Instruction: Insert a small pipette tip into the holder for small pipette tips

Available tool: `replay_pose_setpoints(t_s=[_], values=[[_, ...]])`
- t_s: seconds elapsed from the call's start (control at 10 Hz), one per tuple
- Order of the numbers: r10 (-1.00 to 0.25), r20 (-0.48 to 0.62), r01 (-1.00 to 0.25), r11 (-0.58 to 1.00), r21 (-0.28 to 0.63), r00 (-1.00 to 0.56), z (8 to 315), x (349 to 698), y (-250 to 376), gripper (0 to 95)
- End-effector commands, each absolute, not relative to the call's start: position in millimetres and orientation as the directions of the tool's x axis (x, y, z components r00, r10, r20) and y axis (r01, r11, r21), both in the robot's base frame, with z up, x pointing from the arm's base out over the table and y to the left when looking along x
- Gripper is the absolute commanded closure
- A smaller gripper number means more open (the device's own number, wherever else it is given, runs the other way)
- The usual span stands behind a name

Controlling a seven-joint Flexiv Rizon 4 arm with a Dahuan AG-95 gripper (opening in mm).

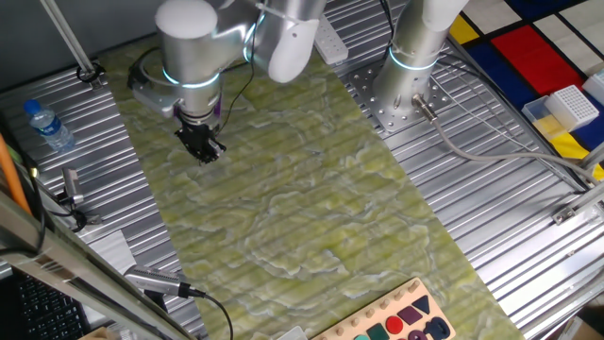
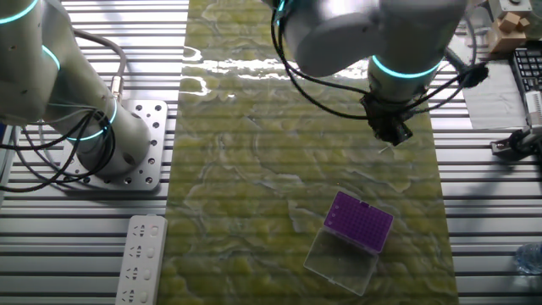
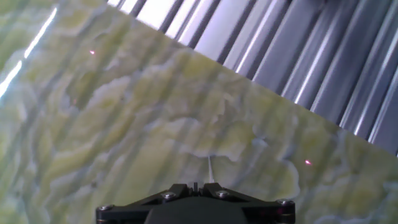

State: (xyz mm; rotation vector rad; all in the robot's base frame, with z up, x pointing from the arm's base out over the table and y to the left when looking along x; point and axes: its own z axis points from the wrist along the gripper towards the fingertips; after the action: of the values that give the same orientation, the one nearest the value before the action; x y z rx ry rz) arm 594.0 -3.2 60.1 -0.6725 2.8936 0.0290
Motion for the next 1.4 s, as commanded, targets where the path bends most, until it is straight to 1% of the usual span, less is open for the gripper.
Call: replay_pose_setpoints(t_s=[0.1,0.3,1.2,1.3,1.4], values=[[-0.529,-0.179,-0.537,0.844,-0.005,-0.830,60.5,593.1,-3.0,95.0],[-0.569,-0.185,-0.577,0.817,-0.013,-0.801,60.5,593.1,-3.0,95.0],[-0.605,-0.225,-0.614,0.789,-0.039,-0.764,45.7,598.8,-26.9,95.0],[-0.604,-0.229,-0.613,0.789,-0.039,-0.764,43.6,599.0,-26.9,76.0],[-0.604,-0.232,-0.613,0.789,-0.039,-0.763,40.8,599.0,-26.9,76.0]])
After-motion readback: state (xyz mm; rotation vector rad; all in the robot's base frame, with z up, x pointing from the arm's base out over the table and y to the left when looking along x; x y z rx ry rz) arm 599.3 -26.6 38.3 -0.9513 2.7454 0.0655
